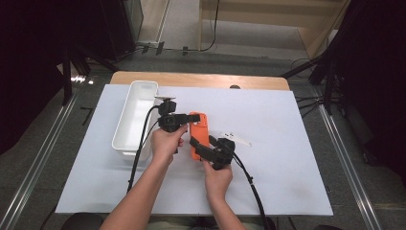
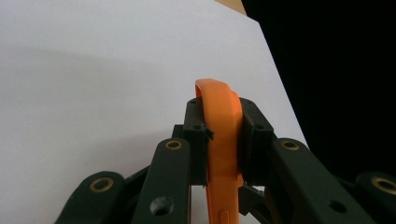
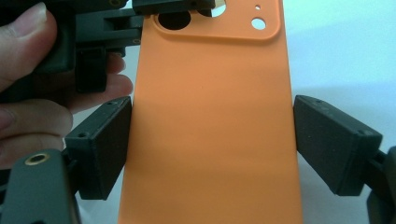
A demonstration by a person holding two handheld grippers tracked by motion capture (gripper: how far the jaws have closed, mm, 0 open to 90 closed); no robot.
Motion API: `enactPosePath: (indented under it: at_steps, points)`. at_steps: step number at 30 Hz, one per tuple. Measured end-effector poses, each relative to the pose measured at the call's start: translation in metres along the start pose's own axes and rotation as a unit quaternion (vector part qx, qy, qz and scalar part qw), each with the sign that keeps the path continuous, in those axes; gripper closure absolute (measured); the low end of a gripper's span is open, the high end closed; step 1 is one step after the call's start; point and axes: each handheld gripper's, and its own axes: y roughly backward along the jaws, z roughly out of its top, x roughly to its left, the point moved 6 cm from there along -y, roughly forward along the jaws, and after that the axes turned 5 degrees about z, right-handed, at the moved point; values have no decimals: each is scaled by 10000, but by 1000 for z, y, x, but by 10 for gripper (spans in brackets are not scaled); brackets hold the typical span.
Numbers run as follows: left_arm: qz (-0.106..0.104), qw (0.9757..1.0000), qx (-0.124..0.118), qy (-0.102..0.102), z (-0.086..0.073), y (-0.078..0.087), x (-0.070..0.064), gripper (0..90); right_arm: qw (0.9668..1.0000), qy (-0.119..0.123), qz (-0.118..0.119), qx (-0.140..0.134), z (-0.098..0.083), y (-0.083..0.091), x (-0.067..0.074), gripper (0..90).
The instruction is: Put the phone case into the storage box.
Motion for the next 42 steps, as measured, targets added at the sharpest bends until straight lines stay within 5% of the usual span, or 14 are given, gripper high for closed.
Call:
enactPosePath:
  at_steps: [19, 21, 35, 42]
  points:
    - [-142, 9999, -57, 13, 2, 4, -1, 756, 9991, 348, -63, 227, 4, -2, 2, 133]
    - [-152, 9998, -60, 65, 2, 4, -2, 759, 9991, 325, 66, 281, 5, -2, 3, 110]
    - [-124, 9996, -122, -214, 6, 12, -6, 765, 9948, 771, 133, 646, 17, 12, 11, 104]
    - [-73, 9983, -88, -564, 8, 20, -16, 766, 9905, 981, 200, 946, 26, 23, 8, 107]
